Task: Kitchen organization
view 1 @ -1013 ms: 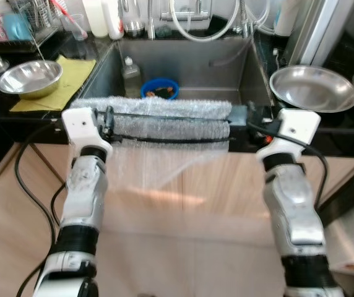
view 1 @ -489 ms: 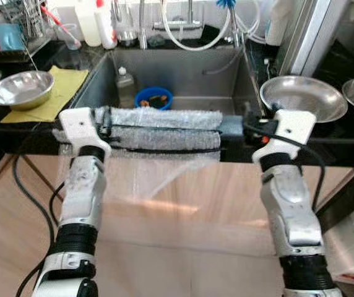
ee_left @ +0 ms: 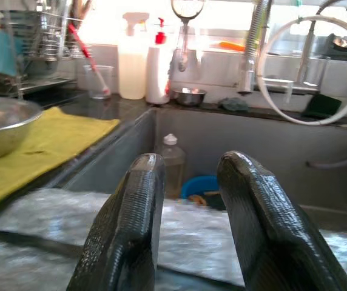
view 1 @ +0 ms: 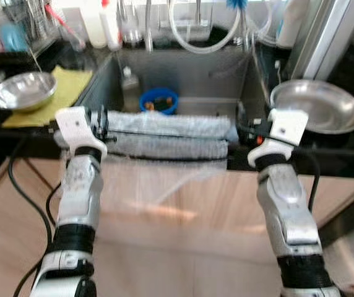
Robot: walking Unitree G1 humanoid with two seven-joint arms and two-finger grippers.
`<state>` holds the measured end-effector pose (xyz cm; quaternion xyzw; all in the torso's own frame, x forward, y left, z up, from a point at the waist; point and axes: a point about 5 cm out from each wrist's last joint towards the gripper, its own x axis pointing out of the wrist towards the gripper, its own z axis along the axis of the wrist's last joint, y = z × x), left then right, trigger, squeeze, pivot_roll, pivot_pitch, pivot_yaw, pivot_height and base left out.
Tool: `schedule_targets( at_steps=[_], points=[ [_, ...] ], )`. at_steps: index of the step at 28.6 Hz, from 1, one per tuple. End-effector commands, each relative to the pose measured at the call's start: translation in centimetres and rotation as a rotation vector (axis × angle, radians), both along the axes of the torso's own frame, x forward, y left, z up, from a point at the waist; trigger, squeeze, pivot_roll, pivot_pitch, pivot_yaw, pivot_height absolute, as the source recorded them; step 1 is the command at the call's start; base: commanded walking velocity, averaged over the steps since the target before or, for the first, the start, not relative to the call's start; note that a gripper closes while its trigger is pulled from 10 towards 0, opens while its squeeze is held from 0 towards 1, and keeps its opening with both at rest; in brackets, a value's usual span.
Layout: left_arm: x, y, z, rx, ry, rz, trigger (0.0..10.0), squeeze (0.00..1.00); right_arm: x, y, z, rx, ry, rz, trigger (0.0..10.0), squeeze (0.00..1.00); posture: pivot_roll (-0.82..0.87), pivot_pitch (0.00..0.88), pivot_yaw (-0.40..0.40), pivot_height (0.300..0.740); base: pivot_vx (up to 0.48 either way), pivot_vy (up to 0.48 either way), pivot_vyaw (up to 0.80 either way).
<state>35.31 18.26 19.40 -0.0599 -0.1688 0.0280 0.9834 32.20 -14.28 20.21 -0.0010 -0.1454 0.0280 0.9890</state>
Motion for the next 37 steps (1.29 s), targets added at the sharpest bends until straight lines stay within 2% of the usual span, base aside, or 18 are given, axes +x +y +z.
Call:
schedule_targets(
  at_steps=[1,37],
  points=[
    [0.02,-0.33,-0.01,-0.010,-0.003,-0.008,10.0,0.00,-0.14,-0.63,0.26,0.002,-0.008,-0.020,10.0,0.00,-0.10,0.106,0.054,0.740,0.307,0.000,0.00],
    [0.15,-0.29,0.19,-0.008,-0.010,-0.009,10.0,0.00,-0.21,-0.29,0.31,0.003,-0.004,-0.004,10.0,0.00,-0.10,0.105,0.054,0.740,0.309,0.000,0.00]
  ],
)
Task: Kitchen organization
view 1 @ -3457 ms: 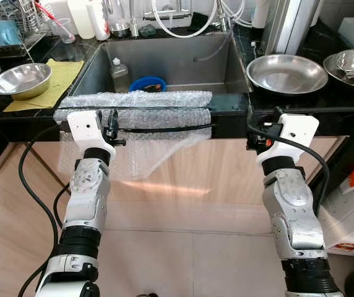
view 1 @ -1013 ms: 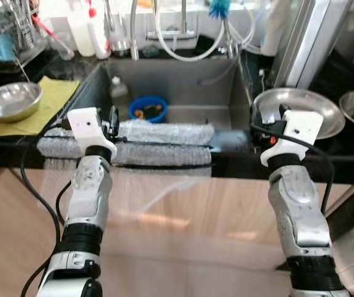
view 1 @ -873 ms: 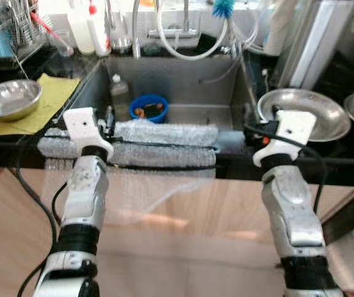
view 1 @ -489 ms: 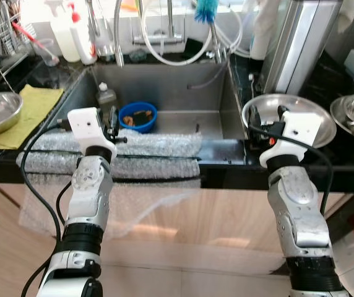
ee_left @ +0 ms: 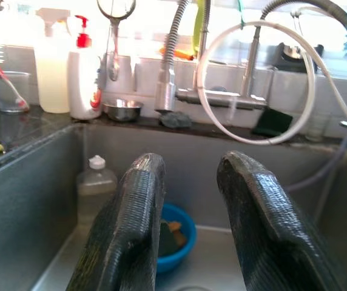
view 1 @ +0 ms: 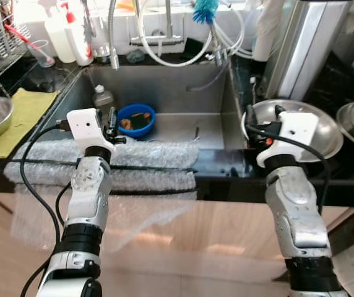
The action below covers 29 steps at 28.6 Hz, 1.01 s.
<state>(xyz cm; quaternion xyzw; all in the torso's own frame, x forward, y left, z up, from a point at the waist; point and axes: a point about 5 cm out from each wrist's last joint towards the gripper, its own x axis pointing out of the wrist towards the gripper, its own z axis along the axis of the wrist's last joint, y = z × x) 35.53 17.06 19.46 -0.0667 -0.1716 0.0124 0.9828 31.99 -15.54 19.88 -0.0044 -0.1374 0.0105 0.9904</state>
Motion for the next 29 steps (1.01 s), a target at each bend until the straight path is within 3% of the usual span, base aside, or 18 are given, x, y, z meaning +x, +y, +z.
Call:
schedule_targets(
  at_steps=[1,22,29],
  points=[
    [-0.08,0.91,0.14,-0.001,-0.002,0.024,10.0,0.00,0.00,0.97,0.64,0.005,-0.020,0.032,10.0,0.00,-0.10,0.105,0.054,0.740,0.311,0.000,0.00],
    [-0.02,0.70,0.04,-0.005,0.002,0.015,10.0,0.00,0.10,1.17,0.87,-0.007,-0.017,0.037,10.0,0.00,-0.10,0.103,0.053,0.740,0.029,0.000,0.00],
    [0.03,0.68,0.04,0.001,0.008,0.006,10.0,0.00,0.86,0.82,1.40,-0.013,0.057,-0.027,10.0,0.00,-0.10,0.102,0.054,0.740,0.000,0.000,0.00]
  ],
)
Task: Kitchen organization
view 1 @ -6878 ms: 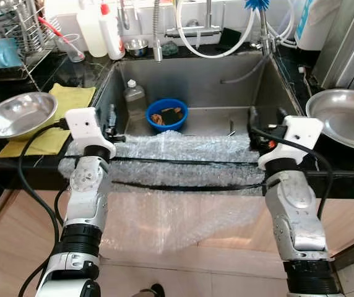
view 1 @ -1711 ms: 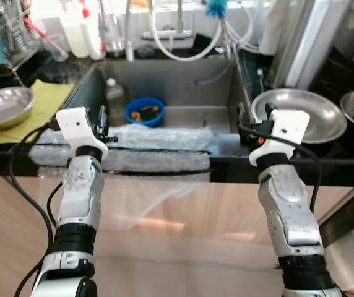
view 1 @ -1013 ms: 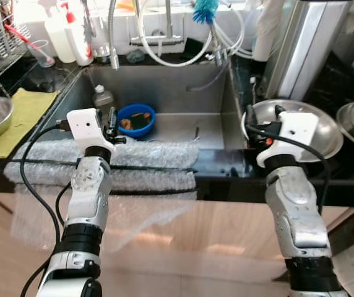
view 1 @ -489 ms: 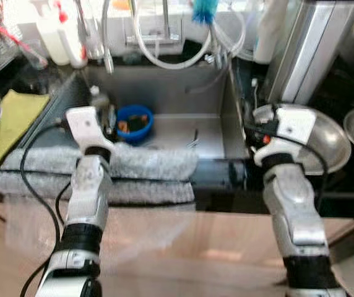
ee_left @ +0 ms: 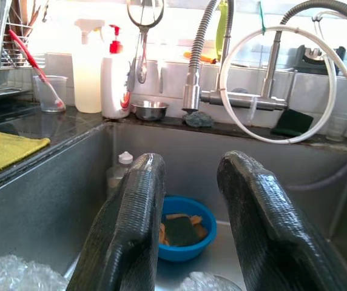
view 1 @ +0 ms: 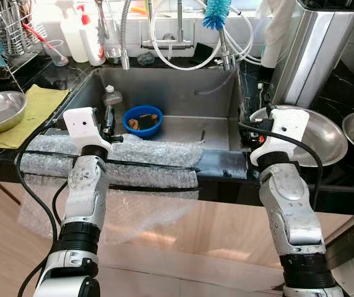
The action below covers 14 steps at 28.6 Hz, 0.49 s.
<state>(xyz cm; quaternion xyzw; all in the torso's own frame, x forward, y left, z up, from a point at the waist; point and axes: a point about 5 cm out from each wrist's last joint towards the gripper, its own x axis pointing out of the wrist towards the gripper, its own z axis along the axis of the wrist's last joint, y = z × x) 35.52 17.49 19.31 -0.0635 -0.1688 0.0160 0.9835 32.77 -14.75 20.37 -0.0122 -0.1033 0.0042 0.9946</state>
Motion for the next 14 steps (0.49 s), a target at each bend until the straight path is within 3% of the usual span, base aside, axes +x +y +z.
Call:
schedule_targets(
  at_steps=[1,5,14],
  points=[
    [0.1,0.2,0.2,-0.004,0.002,-0.003,10.0,0.00,0.3,-0.1,0.9,-0.013,0.020,-0.037,10.0,0.00,-0.10,0.102,0.054,0.740,0.000,0.000,0.00],
    [0.1,0.1,0.1,-0.004,0.007,-0.010,10.0,0.00,1.0,-0.7,1.8,0.008,0.100,-0.088,10.0,0.00,-0.10,0.101,0.054,0.740,0.000,0.000,0.00],
    [0.2,0.0,0.1,-0.004,0.012,-0.017,10.0,0.00,1.7,-0.6,3.1,0.016,0.184,-0.073,10.0,0.00,-0.11,0.102,0.056,0.740,0.000,0.000,0.00]
  ],
)
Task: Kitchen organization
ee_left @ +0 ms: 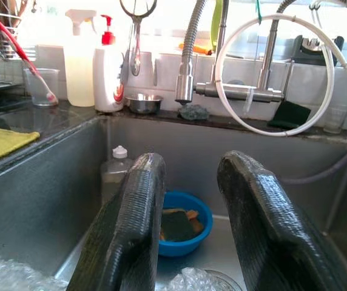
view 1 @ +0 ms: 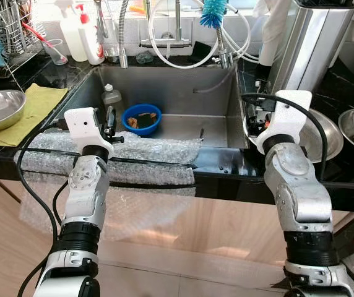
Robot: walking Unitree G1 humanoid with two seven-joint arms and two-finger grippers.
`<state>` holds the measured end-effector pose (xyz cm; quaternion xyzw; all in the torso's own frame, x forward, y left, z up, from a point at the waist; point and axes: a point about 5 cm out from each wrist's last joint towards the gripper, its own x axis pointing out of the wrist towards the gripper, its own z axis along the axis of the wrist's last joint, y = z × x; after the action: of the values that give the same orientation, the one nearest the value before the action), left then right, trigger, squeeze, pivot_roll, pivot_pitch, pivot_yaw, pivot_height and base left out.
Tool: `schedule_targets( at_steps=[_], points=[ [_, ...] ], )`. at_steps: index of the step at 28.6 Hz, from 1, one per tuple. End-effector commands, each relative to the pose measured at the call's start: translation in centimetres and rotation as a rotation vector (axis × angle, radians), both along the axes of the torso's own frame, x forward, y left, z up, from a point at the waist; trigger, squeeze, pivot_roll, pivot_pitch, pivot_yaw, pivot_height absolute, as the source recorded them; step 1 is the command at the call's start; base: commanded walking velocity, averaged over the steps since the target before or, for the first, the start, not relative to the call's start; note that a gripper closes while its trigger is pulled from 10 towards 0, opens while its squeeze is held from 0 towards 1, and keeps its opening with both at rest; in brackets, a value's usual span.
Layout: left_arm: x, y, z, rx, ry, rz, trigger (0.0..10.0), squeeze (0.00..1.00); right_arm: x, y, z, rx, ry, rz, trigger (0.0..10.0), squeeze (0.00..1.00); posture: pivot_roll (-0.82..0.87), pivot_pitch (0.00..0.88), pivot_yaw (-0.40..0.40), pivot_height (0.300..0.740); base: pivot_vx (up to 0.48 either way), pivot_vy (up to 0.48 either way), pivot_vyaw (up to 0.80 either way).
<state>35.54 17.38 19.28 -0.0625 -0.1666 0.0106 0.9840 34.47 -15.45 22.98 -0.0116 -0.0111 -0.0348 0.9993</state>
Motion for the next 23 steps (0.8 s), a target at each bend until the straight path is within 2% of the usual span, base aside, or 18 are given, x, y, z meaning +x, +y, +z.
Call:
schedule_targets(
  at_steps=[1,3,11,23],
  points=[
    [0.2,0.0,0.1,-0.006,0.011,-0.010,10.0,0.00,0.3,0.2,0.8,0.030,0.030,0.007,10.0,0.00,-0.11,0.101,0.056,0.740,0.000,0.000,0.00],
    [0.2,0.0,0.1,-0.006,0.011,-0.011,10.0,0.00,0.4,0.2,0.8,0.035,0.041,0.009,10.0,0.00,-0.11,0.101,0.056,0.740,0.000,0.000,0.00],
    [0.2,-0.2,0.0,-0.002,0.022,-0.029,10.0,0.00,0.5,1.3,-0.3,0.180,0.178,0.041,10.0,0.00,-0.11,0.098,0.054,0.740,0.000,0.000,0.00],
    [0.2,-0.3,-0.2,-0.002,0.031,-0.039,10.0,0.00,0.4,1.9,-0.6,0.214,0.230,0.038,10.0,0.00,-0.10,0.100,0.055,0.740,0.000,0.000,0.00]
  ],
)
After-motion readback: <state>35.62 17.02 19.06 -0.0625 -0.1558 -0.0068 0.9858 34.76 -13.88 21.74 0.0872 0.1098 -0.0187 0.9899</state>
